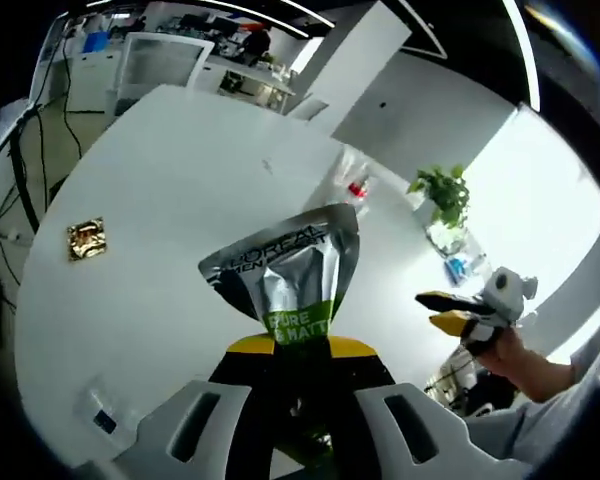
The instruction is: Arrange the skincare products in the storage area until every visible bottle or jar stands upright without overlapping.
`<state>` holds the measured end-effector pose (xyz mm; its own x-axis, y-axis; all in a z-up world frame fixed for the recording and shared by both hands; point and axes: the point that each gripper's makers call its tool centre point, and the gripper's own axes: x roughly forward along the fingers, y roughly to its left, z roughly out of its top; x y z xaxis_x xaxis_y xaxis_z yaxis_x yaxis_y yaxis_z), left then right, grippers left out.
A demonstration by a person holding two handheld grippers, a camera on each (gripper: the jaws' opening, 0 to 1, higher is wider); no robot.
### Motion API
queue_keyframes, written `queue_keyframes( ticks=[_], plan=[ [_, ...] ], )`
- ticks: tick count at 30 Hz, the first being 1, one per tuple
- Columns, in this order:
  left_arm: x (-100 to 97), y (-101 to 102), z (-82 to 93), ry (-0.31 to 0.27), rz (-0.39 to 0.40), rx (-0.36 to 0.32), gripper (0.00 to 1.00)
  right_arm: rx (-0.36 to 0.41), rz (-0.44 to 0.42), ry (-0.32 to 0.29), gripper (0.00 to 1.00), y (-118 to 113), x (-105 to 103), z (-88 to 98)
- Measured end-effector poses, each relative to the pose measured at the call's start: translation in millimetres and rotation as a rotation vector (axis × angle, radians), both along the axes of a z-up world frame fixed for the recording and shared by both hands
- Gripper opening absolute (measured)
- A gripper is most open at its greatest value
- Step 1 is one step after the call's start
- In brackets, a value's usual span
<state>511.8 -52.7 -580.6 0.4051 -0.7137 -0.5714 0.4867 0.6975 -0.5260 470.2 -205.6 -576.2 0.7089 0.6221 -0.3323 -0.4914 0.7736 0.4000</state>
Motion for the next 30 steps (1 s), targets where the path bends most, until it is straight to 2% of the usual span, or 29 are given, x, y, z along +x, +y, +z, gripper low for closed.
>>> queue_keyframes(
  ticks=[2, 5, 9, 12, 15, 19, 22, 27, 29, 30],
  plan=[
    [-8.3, -3.8, 7.0, -0.016, -0.006, -0.021, 0.1, 0.025, 0.039, -0.011, 0.3, 14.2, 0.1, 9.8],
    [-21.5, -10.4, 12.2, -0.032, -0.019, -0.033, 0.08, 0.128, 0.09, 0.0, 0.32, 42.2, -4.6, 27.4],
    [-37.0, -21.8, 16.3, -0.054, -0.053, -0.04, 0.06, 0.199, 0.143, 0.021, 0.33, 69.2, -14.1, 35.0],
    [-46.2, -31.2, 17.9, -0.08, -0.103, -0.019, 0.06, 0.25, 0.164, 0.052, 0.33, 83.3, -19.2, 37.6],
    [-53.4, -37.9, 18.9, -0.114, -0.148, 0.022, 0.05, 0.269, 0.167, 0.066, 0.34, 89.1, -20.2, 40.1],
    [-63.9, -45.9, 21.7, -0.16, -0.208, 0.071, 0.06, 0.369, 0.133, 0.111, 0.33, 89.7, -18.2, 49.2],
    [-71.4, -52.3, 26.7, -0.198, -0.239, 0.088, 0.06, 0.41, 0.122, 0.145, 0.26, 87.9, -17.8, 49.5],
    [-79.4, -58.8, 28.2, -0.275, -0.303, 0.157, 0.07, 0.436, 0.129, 0.168, 0.08, 88.4, -21.3, 52.8],
    [-79.1, -59.0, 28.3, -0.321, -0.319, 0.205, 0.08, 0.43, 0.123, 0.178, 0.06, 87.3, -22.9, 52.0],
    [-81.2, -60.1, 28.0, -0.317, -0.324, 0.206, 0.08, 0.43, 0.12, 0.18, 0.06, 86.7, -23.2, 51.3]
  ],
)
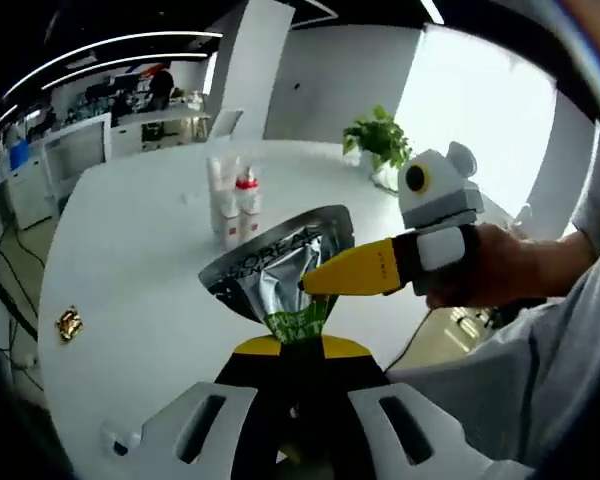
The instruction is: Arrange the skincare products in the storage area until every visible bottle or jar stands upright without overlapping.
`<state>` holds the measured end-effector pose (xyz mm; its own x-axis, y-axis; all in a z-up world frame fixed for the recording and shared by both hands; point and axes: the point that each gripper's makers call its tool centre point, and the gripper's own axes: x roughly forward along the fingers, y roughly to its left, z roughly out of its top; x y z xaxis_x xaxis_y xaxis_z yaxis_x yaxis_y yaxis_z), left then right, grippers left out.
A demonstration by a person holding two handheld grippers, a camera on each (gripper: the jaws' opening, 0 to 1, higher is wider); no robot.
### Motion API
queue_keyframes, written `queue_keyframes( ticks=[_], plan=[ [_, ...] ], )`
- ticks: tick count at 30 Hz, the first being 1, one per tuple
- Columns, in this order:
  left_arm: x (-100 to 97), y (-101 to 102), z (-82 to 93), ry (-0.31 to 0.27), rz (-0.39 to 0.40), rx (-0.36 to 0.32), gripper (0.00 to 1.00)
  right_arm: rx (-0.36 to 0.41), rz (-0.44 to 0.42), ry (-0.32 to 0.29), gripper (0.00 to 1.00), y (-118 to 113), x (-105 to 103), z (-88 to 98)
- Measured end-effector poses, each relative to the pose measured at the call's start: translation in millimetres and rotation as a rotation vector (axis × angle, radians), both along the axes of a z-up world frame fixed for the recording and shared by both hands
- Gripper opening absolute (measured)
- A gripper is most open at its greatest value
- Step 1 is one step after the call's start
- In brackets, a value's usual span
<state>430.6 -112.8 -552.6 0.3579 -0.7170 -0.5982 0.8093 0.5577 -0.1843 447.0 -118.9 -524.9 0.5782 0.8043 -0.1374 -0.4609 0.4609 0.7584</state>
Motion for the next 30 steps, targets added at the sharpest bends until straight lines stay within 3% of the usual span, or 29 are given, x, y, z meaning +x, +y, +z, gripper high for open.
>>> queue_keyframes(
  ticks=[6, 14, 21, 23, 27, 28, 30],
  plan=[
    [-3.0, 0.9, -0.5, -0.013, -0.022, 0.002, 0.15, -0.006, 0.019, 0.008, 0.02, -1.2, -6.9, -0.3],
    [3.7, 7.2, 9.0, -0.085, -0.014, -0.041, 0.38, 0.049, 0.044, 0.002, 0.0, -4.2, -11.1, 6.6],
    [11.3, 16.6, 12.9, -0.057, 0.017, -0.091, 0.49, 0.06, 0.068, -0.016, 0.0, -10.7, -10.4, 10.2],
    [14.0, 21.3, 14.2, -0.043, 0.033, -0.107, 0.47, 0.061, 0.082, -0.023, 0.0, -11.5, -11.9, 11.6],
    [10.6, 15.9, 29.0, 0.015, 0.021, -0.261, 0.46, 0.075, 0.142, -0.047, 0.0, -12.7, -19.1, 14.7],
    [6.4, 12.2, 36.0, 0.064, 0.014, -0.339, 0.46, 0.101, 0.179, -0.06, 0.0, -11.6, -24.6, 19.6],
    [1.8, 10.2, 41.2, 0.14, 0.008, -0.415, 0.47, 0.15, 0.229, -0.066, 0.0, -10.9, -32.2, 26.9]
  ],
)
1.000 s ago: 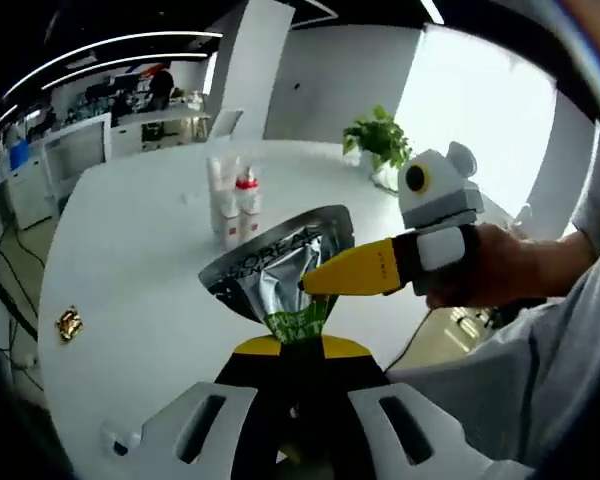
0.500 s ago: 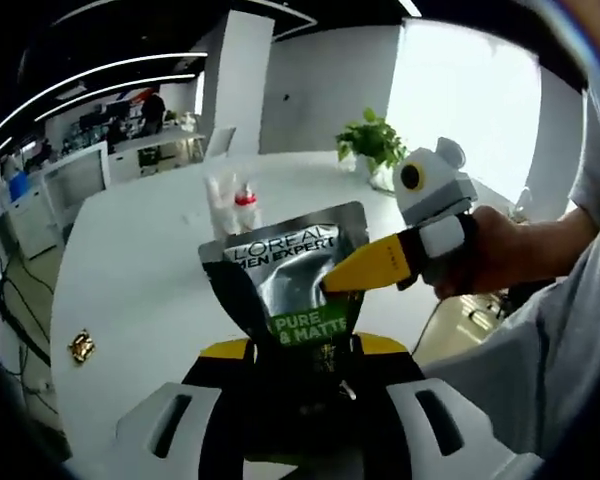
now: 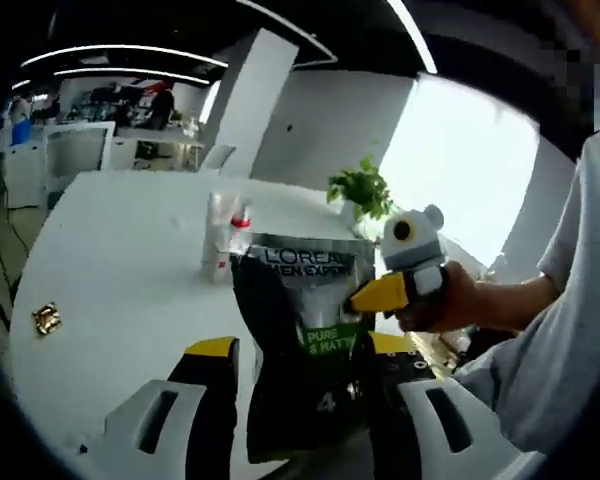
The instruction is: Arrange the skincare products in the storage area until every visible bottle or jar stands upright without overlapping.
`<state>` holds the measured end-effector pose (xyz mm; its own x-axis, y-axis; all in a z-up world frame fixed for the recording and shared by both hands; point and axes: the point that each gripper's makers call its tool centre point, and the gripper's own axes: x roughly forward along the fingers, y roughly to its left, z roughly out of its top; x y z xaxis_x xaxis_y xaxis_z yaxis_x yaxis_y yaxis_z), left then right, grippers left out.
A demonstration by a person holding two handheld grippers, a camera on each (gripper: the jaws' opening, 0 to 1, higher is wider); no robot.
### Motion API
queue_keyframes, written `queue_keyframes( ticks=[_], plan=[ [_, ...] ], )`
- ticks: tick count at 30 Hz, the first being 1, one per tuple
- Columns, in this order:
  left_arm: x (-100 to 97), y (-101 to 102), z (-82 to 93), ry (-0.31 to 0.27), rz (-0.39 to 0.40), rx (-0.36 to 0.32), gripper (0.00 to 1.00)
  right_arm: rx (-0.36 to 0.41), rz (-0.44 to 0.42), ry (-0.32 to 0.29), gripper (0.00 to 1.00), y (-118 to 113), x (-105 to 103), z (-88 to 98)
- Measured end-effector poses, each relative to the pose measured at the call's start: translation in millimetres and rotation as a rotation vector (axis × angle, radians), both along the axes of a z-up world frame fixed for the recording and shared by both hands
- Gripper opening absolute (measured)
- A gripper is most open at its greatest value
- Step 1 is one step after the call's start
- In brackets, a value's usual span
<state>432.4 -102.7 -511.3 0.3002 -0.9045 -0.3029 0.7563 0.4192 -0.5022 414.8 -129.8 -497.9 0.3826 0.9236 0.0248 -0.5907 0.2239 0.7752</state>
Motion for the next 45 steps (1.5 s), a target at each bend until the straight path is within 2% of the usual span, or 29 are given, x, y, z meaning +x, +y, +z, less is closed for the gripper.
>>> queue_keyframes(
  ticks=[2, 4, 6, 8, 10, 12, 13, 16, 19, 21, 23, 26, 29, 31, 33, 35, 37, 40, 41, 43, 45],
  plan=[
    [0.6, 0.8, 1.4, 0.022, 0.006, -0.034, 0.48, 0.028, 0.008, 0.01, 0.0, -2.4, -0.8, 4.8],
    [-1.5, 0.6, 2.4, 0.04, 0.0, -0.063, 0.48, 0.056, 0.042, -0.008, 0.0, -1.9, -5.8, 11.9],
    [-6.9, -1.5, 5.0, 0.03, -0.03, -0.083, 0.4, 0.077, 0.049, -0.017, 0.0, -1.5, -6.9, 18.7],
    [-16.9, -7.4, 9.5, 0.073, -0.066, -0.136, 0.32, 0.085, 0.035, -0.036, 0.0, -0.9, -4.9, 23.5],
    [-20.4, -9.1, 7.7, 0.086, -0.08, -0.142, 0.29, 0.095, 0.035, -0.037, 0.0, 0.4, -4.2, 24.5],
    [-17.5, -8.6, 7.3, 0.101, -0.061, -0.163, 0.29, 0.139, 0.022, 0.001, 0.0, 0.0, 0.3, 25.4],
    [-17.5, -8.3, 10.4, 0.128, -0.054, -0.194, 0.28, 0.153, 0.023, 0.009, 0.0, 0.0, 0.6, 25.2],
    [-20.1, -4.8, 17.7, 0.17, -0.07, -0.251, 0.2, 0.176, 0.023, 0.02, 0.0, 0.6, -0.1, 28.0],
    [-17.8, -0.6, 21.5, 0.153, -0.059, -0.257, 0.1, 0.168, -0.009, 0.017, 0.0, -2.9, 4.6, 25.9],
    [-20.4, -1.5, 28.8, 0.17, -0.082, -0.297, 0.01, 0.181, -0.016, 0.026, 0.0, -5.1, 6.6, 26.0],
    [-19.0, -1.9, 29.5, 0.176, -0.075, -0.301, 0.0, 0.208, -0.023, 0.045, 0.0, -7.0, 9.2, 27.2],
    [-17.5, -2.9, 32.4, 0.192, -0.063, -0.311, 0.0, 0.218, -0.057, 0.013, 0.0, -7.1, 12.5, 31.1],
    [-12.9, -1.9, 36.0, 0.221, -0.044, -0.343, 0.0, 0.238, -0.069, 0.011, 0.0, -6.7, 14.5, 30.5],
    [-6.8, 0.1, 38.7, 0.235, -0.015, -0.368, 0.0, 0.222, -0.037, -0.001, 0.11, 0.9, 8.9, 29.8],
    [-2.9, 2.2, 48.2, 0.251, -0.001, -0.428, 0.0, 0.171, 0.018, 0.001, 0.16, 12.1, -1.6, 22.4],
    [-1.3, 4.3, 51.7, 0.253, 0.003, -0.446, 0.0, 0.145, 0.042, -0.009, 0.12, 19.5, -6.8, 19.2],
    [-1.5, 4.2, 49.6, 0.254, 0.002, -0.427, 0.0, 0.153, 0.052, -0.008, 0.0, 22.1, -9.0, 19.4],
    [-1.0, 6.0, 49.9, 0.265, 0.008, -0.43, 0.0, 0.182, 0.058, 0.006, 0.0, 22.0, -8.0, 19.6],
    [-0.6, 8.4, 49.5, 0.264, 0.012, -0.428, 0.0, 0.236, 0.071, 0.055, 0.0, 23.5, -9.8, 25.1],
    [-0.3, 10.3, 53.7, 0.273, 0.012, -0.456, 0.0, 0.303, 0.071, 0.076, 0.0, 23.0, -9.1, 32.5],
    [0.1, 10.3, 55.6, 0.295, 0.013, -0.478, 0.0, 0.286, 0.061, 0.059, 0.0, 22.8, -8.2, 30.4]
  ],
)
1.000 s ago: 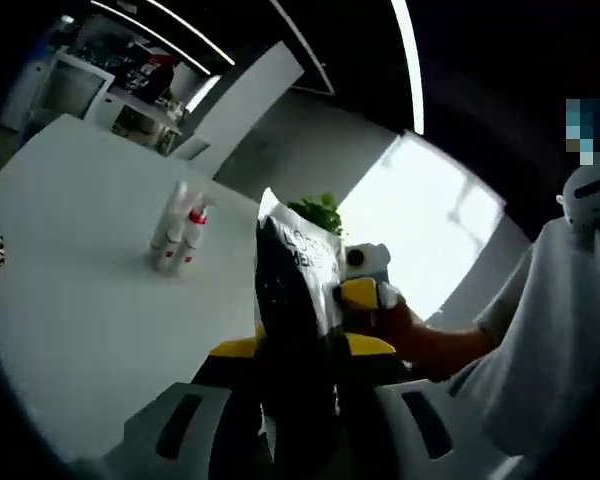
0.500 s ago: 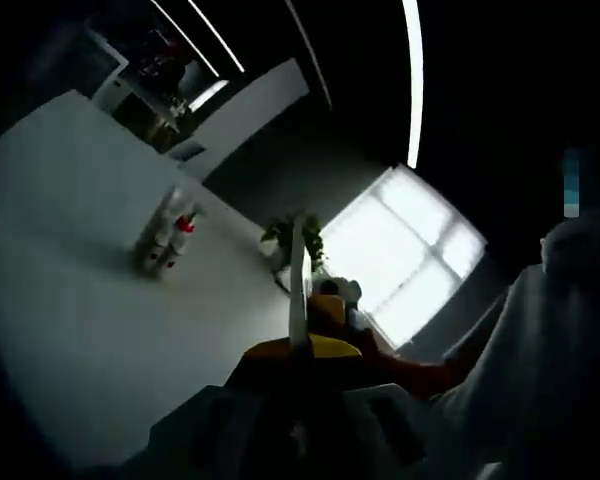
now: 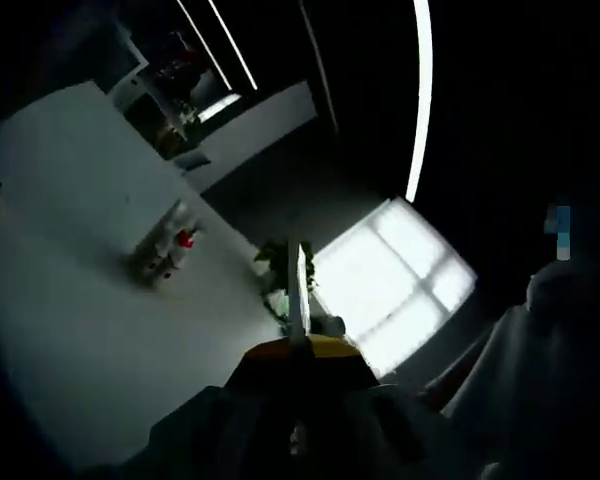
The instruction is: Arrange the skincare products in the storage area until every visible bottle or jar stands upright without overlapping.
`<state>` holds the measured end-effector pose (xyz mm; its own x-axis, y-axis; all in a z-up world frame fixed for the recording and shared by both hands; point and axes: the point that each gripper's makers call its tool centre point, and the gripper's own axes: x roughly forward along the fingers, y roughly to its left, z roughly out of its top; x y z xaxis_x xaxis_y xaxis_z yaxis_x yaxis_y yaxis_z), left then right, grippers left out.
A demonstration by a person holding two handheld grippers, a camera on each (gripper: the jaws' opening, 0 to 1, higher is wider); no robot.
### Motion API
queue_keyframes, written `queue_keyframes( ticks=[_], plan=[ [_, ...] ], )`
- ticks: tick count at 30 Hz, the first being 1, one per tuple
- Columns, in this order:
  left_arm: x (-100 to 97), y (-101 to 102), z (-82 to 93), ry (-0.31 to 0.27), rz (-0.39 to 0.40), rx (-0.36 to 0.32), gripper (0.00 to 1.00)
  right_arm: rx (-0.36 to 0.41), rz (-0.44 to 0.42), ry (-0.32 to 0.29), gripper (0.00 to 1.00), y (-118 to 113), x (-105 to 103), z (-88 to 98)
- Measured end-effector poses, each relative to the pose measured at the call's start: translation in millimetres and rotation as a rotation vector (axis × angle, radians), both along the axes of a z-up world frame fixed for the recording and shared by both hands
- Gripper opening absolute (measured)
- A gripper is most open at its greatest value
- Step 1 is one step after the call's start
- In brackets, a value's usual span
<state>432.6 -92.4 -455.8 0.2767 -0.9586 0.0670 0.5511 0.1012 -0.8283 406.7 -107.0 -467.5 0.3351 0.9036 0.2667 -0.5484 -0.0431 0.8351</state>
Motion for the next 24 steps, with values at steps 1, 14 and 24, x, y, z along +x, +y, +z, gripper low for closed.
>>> queue_keyframes(
  ticks=[1, 14, 24],
  plan=[
    [0.4, -0.3, -1.4, 0.005, -0.001, -0.003, 0.0, 0.002, 0.001, 0.002, 0.0, -0.1, -0.1, 0.2],
    [-18.0, -11.6, -22.6, 0.046, -0.079, 0.054, 0.0, 0.066, -0.091, 0.068, 0.0, -12.4, 14.4, -2.0],
    [-26.7, -11.8, -29.2, 0.064, -0.132, 0.096, 0.0, 0.071, -0.137, 0.088, 0.0, -21.7, 20.9, -7.2]
  ],
)
